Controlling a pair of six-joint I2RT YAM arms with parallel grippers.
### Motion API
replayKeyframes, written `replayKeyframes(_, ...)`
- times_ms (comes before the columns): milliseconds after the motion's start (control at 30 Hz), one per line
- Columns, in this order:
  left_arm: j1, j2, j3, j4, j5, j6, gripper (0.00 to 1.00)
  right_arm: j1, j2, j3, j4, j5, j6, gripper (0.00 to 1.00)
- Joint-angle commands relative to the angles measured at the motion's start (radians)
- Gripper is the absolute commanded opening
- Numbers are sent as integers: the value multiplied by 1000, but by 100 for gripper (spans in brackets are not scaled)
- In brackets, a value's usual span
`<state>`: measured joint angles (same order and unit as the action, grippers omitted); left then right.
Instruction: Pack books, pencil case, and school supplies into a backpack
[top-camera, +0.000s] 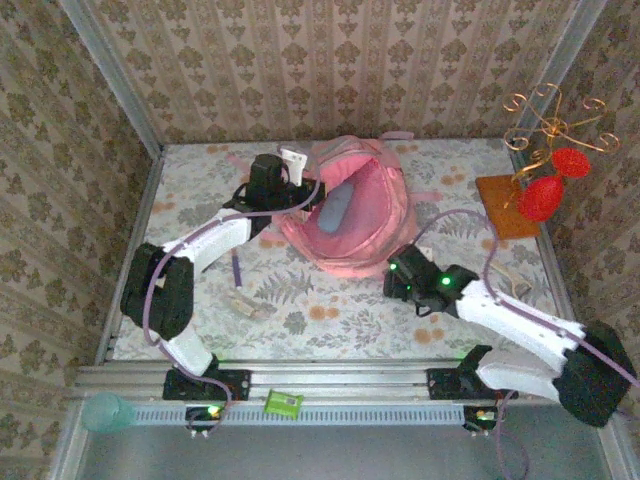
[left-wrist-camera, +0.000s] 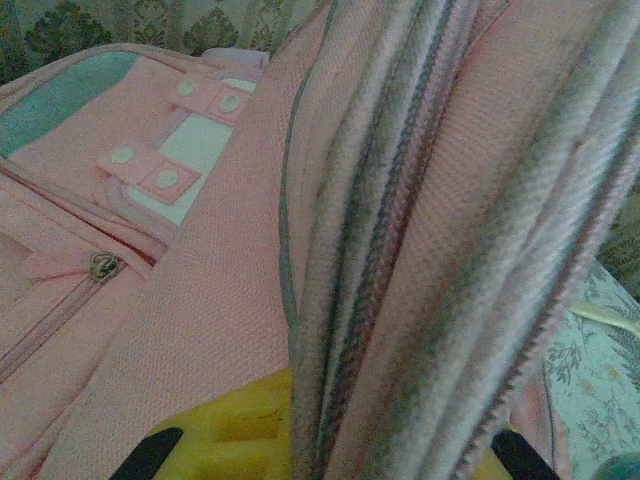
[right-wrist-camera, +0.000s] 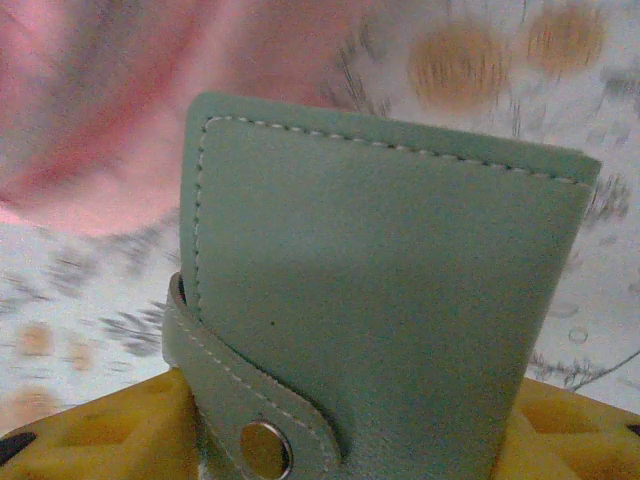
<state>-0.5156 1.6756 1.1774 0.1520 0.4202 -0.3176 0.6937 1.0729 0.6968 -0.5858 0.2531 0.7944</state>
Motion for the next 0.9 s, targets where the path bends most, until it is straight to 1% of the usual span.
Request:
replayKeyframes(0,-1,-36,29,69,58,19,0,-14,-24,80,85,16,-90,60)
replayKeyframes(133,-1,-41,28,83,102,28,0,-94,166,218,239,-132,-126,63)
replayKeyframes(167,0,-44,33,81,115,28,0,-112,217,249,283,-155,-131,66)
replayKeyframes(233,2,-51,54,59,137,28,0,-133,309,340,317,-149,-149,68)
replayKeyframes(267,2,-55,64,45,148,29,0,-148,388,397,313,-150,-151,68)
replayKeyframes(367,3,-62,82,41,164,34,0,-179,560,541,310,-144,-150,70)
replayKeyframes(433,6,-63,96,38,166,34,0,-191,656,614,315,-96,-142,70)
replayKeyframes(467,7,-62,104,39,168,28,0,-201,700,648,324,-92,-139,72)
replayKeyframes(533,12,-61,116,40,175,14,0,-222,760,693,349,-99,-125,80)
replayKeyframes(600,15,-62,124,38,180,10,0,-232,773,698,391,-130,-130,84)
replayKeyframes(733,17,-67,119,33,175,17,0,-219,666,609,409,-118,-206,90)
replayKeyframes(800,17,-69,117,32,175,18,0,-217,598,536,405,-126,-216,91)
replayKeyframes(867,17,-68,117,32,169,16,0,-206,532,449,415,-160,-206,86)
